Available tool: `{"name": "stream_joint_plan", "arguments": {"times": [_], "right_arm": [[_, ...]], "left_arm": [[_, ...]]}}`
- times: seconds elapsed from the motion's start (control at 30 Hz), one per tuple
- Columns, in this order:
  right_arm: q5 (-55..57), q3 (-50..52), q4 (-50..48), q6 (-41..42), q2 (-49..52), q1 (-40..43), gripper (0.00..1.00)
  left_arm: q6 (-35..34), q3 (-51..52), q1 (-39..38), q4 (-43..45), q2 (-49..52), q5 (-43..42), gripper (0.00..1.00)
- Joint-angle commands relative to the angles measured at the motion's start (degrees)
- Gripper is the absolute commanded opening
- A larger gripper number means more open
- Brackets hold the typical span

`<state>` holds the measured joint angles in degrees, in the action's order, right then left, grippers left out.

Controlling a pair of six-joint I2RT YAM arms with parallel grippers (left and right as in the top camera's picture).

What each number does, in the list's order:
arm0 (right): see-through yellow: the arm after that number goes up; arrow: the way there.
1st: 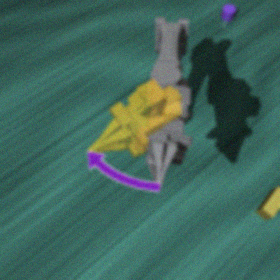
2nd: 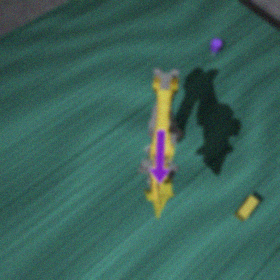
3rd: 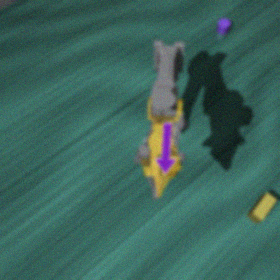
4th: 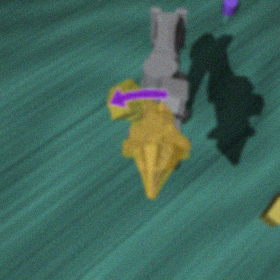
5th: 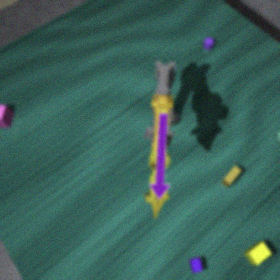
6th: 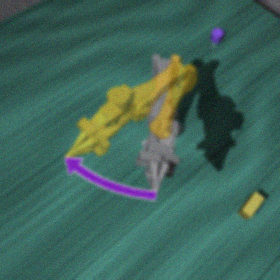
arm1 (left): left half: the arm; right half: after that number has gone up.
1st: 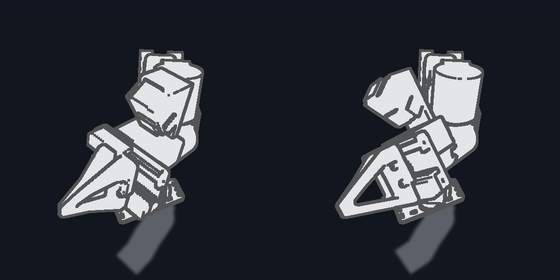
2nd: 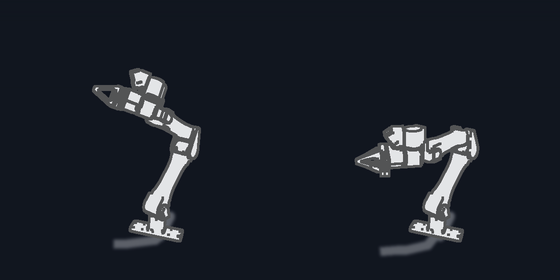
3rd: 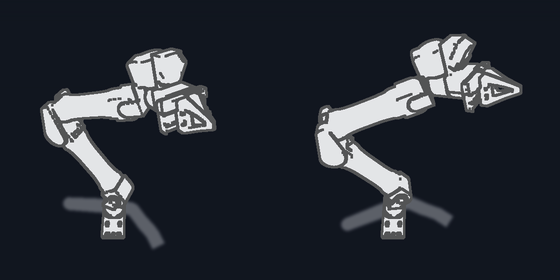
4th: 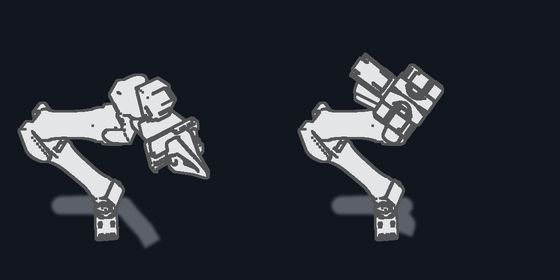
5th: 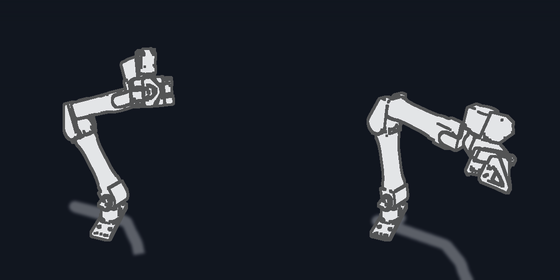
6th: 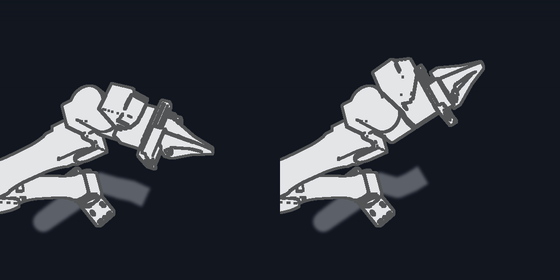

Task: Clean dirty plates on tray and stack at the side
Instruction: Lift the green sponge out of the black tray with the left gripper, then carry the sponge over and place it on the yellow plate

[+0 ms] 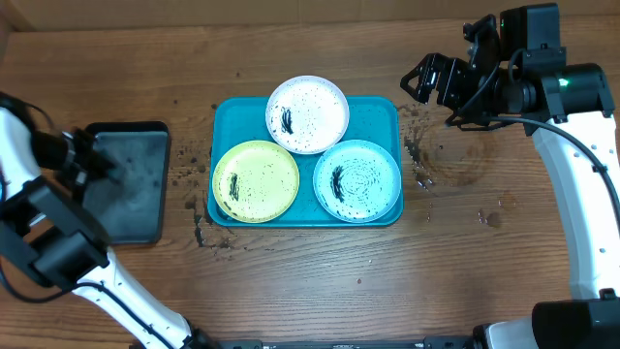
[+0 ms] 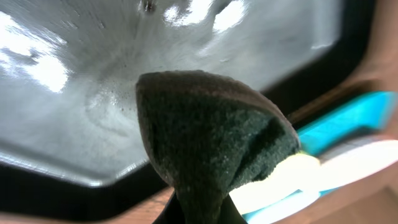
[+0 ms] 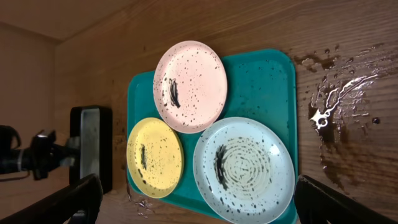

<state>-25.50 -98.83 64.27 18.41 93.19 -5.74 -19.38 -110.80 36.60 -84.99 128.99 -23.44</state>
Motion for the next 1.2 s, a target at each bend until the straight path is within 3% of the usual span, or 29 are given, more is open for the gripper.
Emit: {"name": "stream_joint_plan", "arguments": {"times": [0.0,0.27,0.53,0.7,0.83,1.0,1.17], "right_arm": [[-0.09,0.2,0.09,0.09,0.17,-0.33,1.0],[-0.11,0.2,-1.68,0.11,0.17,-0.31,1.0],[-0.11,0.2,-3.13,3.08,0.17,-0.37,1.0],[-0.15,0.2,-4.31,3.13,0.17,-0.7,1.0],[-0.11,0.2,-5.49,3.3,0.22,-1.99,1.0],[-0.07,0.2,-6.25,3.28,0.37,-4.0,1.0],[0.2,0.2,-6.4,3.28,0.37,-4.28,1.0]], "left_arm": [[-0.81,2.89,-0.85,0.02,0.31,0.98,0.04],[-1.44,-20.04,-1.27,-11.87,-1.7,13.16,0.04],[-1.33,-23.04,-8.79,-11.85,-13.14,12.92,0.04],[-0.5,-19.5,-19.93,-11.85,-14.8,12.9,0.04],[-0.81,-10.8,-30.71,-10.64,-14.03,13.03,0.04],[-2.58,2.49,-40.98,-0.87,-13.86,14.08,0.04],[-3.82,11.61,-45.59,8.04,-13.86,14.27,0.04]]}}
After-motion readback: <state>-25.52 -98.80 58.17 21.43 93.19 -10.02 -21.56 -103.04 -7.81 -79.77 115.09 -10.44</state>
